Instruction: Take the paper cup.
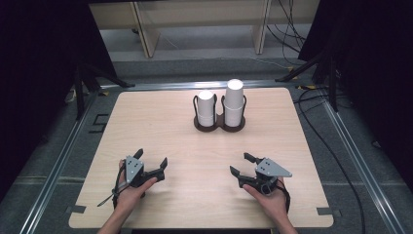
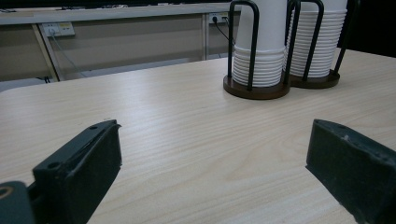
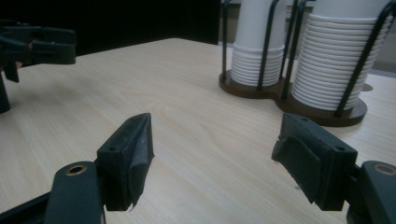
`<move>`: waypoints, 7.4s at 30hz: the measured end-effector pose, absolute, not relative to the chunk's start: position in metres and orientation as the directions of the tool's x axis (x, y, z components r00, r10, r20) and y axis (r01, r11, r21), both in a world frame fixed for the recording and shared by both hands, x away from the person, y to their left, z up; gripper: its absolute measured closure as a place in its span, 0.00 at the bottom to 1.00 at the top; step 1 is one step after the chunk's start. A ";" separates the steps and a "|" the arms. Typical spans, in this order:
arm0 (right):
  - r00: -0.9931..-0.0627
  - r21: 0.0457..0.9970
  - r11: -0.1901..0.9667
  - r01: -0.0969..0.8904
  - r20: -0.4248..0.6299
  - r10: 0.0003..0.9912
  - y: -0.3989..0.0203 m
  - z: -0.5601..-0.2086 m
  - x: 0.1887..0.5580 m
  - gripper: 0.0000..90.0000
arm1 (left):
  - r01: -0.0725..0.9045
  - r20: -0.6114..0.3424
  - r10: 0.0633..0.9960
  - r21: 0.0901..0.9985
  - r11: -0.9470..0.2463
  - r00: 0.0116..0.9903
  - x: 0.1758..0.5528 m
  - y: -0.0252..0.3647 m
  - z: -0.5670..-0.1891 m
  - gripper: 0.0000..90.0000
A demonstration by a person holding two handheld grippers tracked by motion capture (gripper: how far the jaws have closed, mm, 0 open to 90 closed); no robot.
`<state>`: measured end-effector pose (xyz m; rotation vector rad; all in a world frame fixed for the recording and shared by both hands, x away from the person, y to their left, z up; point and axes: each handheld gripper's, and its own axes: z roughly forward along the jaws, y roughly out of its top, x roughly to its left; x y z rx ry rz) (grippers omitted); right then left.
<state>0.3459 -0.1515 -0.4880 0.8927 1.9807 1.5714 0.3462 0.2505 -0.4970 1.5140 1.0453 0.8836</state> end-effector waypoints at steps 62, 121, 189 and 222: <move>-0.638 0.969 0.125 0.213 0.041 0.769 -0.074 -0.409 0.479 0.37 | 0.225 0.063 0.831 0.949 -0.222 0.553 0.522 0.151 -0.491 0.12; -0.571 0.945 0.248 0.214 -0.085 0.817 -0.025 -0.404 0.552 0.35 | 0.269 -0.004 0.796 0.942 -0.199 0.605 0.553 0.127 -0.492 0.22; -0.527 0.959 0.179 0.220 -0.038 0.849 -0.016 -0.384 0.556 0.40 | 0.268 0.039 0.788 0.929 -0.255 0.615 0.555 0.130 -0.491 0.25; -0.539 0.986 0.128 0.106 -0.052 0.841 -0.023 -0.326 0.536 0.40 | 0.273 0.038 0.794 0.928 -0.253 0.606 0.547 0.135 -0.491 0.22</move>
